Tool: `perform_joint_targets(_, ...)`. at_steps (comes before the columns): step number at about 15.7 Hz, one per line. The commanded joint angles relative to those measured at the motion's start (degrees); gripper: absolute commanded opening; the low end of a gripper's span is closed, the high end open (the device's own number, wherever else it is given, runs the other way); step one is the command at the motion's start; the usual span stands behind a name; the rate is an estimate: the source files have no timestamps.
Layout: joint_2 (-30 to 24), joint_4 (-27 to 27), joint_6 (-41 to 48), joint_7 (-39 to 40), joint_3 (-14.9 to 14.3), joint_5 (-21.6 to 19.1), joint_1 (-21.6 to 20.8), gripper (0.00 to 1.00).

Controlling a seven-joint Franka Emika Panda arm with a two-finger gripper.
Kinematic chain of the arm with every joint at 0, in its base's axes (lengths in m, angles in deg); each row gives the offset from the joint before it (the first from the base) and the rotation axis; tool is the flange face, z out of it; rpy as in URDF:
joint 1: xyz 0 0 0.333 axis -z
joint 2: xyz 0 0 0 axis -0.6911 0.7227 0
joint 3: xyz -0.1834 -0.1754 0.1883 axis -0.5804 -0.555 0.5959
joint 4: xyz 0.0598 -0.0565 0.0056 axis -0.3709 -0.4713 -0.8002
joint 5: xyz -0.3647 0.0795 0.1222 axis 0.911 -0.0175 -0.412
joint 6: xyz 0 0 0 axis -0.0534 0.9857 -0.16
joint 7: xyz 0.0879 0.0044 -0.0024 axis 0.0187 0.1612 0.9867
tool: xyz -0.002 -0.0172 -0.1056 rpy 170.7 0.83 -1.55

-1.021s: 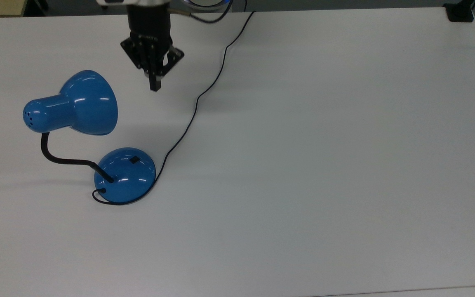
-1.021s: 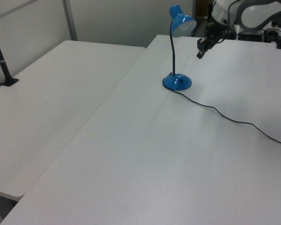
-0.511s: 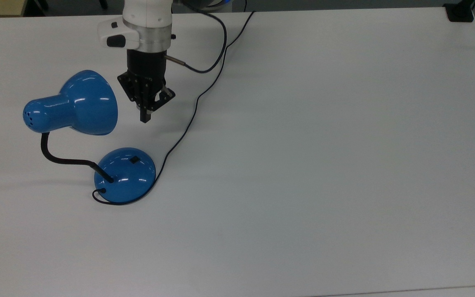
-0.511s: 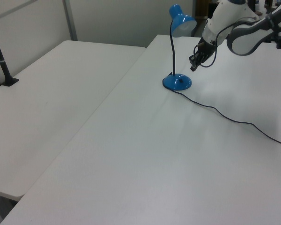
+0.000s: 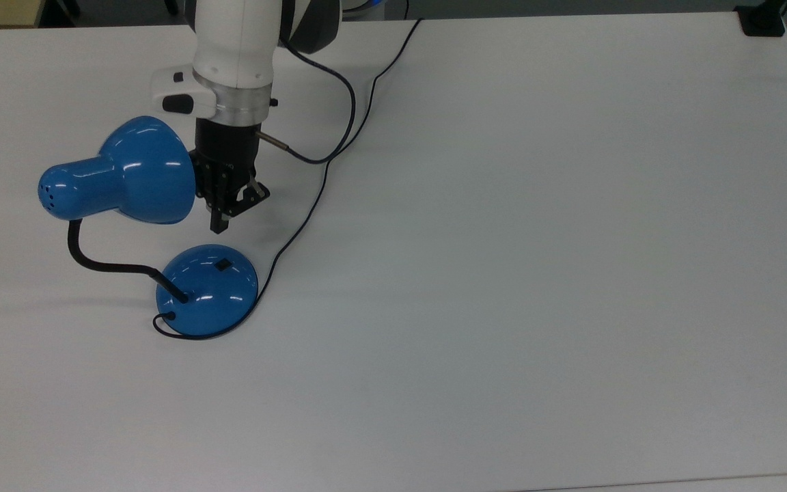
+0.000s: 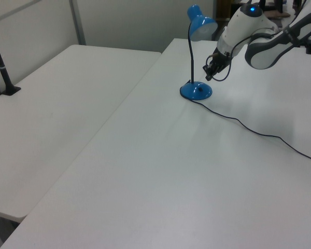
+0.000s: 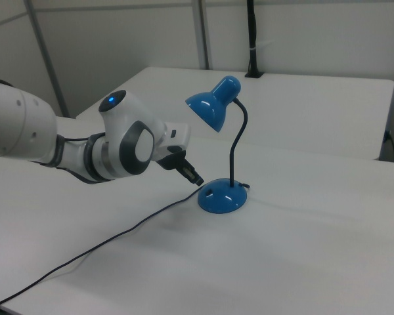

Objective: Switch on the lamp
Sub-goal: 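Move the gripper down toward the switch on the blue lamp base, then press down on the base switch with the gripper fingertips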

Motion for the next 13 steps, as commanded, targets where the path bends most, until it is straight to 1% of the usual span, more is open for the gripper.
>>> perform_joint_targets(1,5.1,6.1,-1.4,-6.4,0.8,5.1,1.8,0.0)
perform_joint_targets(3,6.8,7.8,-1.4,-7.2,0.7,6.2,1.8,0.0)
perform_joint_targets(6,8.7,8.8,-1.4,-7.2,0.8,7.3,1.7,0.0)
perform_joint_targets(12,9.4,8.8,-1.3,-7.2,0.8,7.5,1.6,0.0)
perform_joint_targets(13,9.4,8.8,-1.3,-7.4,1.2,7.5,1.6,0.0)
